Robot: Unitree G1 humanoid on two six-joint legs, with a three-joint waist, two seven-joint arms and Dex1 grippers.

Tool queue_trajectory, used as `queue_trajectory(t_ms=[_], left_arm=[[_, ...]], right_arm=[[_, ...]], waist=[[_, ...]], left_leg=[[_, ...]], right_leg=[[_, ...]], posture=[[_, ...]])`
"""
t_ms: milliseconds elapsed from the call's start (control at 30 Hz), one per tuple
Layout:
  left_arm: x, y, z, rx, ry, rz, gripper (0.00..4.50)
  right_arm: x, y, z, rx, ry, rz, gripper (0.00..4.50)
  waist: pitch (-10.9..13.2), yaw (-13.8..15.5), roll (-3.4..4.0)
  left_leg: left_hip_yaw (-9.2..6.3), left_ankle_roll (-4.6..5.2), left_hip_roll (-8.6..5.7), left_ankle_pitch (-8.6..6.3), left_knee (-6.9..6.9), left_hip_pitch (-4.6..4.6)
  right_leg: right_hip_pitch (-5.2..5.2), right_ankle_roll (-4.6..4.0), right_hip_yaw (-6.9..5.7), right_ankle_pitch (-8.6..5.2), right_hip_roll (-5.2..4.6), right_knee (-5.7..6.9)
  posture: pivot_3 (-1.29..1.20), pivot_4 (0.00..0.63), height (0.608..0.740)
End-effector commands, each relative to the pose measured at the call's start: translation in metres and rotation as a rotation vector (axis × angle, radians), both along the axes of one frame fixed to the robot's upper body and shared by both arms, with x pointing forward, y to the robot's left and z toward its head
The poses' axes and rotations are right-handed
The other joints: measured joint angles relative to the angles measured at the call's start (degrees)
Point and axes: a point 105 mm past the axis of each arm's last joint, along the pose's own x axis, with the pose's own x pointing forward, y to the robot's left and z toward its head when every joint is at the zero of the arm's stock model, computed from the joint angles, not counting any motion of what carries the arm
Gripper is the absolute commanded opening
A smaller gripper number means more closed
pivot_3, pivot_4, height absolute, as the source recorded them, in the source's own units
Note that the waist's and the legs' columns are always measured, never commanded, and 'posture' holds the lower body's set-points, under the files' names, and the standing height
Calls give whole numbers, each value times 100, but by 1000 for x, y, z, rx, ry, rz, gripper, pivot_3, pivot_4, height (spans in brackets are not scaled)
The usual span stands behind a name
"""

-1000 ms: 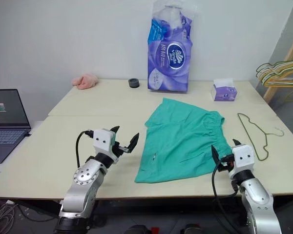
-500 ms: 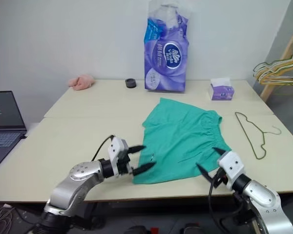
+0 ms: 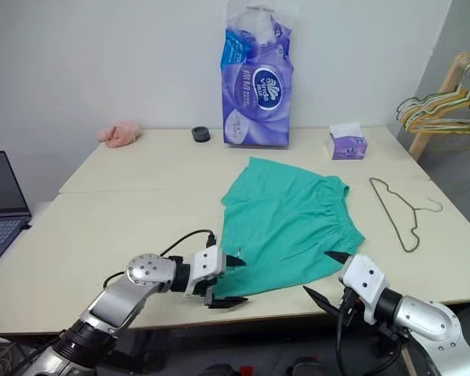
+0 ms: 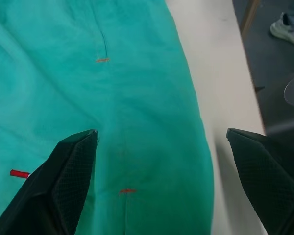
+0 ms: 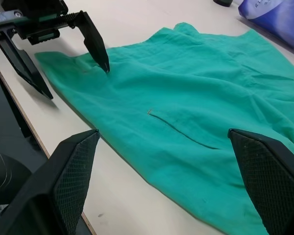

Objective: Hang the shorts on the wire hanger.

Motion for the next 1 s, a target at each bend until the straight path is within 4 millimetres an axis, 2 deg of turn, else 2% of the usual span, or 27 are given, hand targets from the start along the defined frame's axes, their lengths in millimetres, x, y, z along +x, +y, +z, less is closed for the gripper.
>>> queue_trajectory(t_ms=[33,100,233,367,500,633,800,1000], left_arm=[[-6,-1,-5,14,-16,-34,4095],[-5,3,-7,26,-30,-21,3675],[2,8,-7,24,-52,12,2481],[12,12,-1,9,-77,33,1248],[18,11,5,-11,-105,38,66],[20,10,11,-31,-111,41,29],[20,9,12,-38,-114,46,29],[19,9,13,-40,-117,42,29]], right_arm=[[3,-3,11,-32,-62,8,4500],[5,-7,9,-67,-73,9,4500],[10,-19,5,-156,-100,7,4500],[27,-50,-5,-425,-175,44,4500],[45,-68,-6,-573,-225,86,4500],[71,-85,-12,-878,-329,245,4500],[94,-80,-13,-1037,-463,392,4500],[111,-74,-21,-1140,-499,562,4500]], waist=[[0,-1,0],[1,4,0],[1,10,0],[2,-1,1],[3,-8,1],[6,-28,5],[8,-66,8],[8,-80,9]], left_leg=[[0,0,0,0,0,0],[0,0,2,-1,0,0],[1,0,1,-1,2,1],[6,0,-1,-1,2,3],[12,1,-2,-1,1,6],[17,2,-2,-2,1,5],[21,5,0,-4,0,5],[27,5,-3,-5,1,6]], right_leg=[[0,0,1,0,0,0],[0,-1,2,-1,-4,0],[2,0,-3,-1,-12,-3],[2,1,-3,0,-10,-2],[2,1,-1,0,-1,-1],[1,1,2,0,0,-1],[-3,0,10,1,-1,3],[-4,-16,44,11,-4,5]], posture=[[-102,13,740],[-102,13,740],[-99,13,740],[-99,12,740],[-109,9,740],[-105,7,740],[-94,6,740],[-82,6,740]])
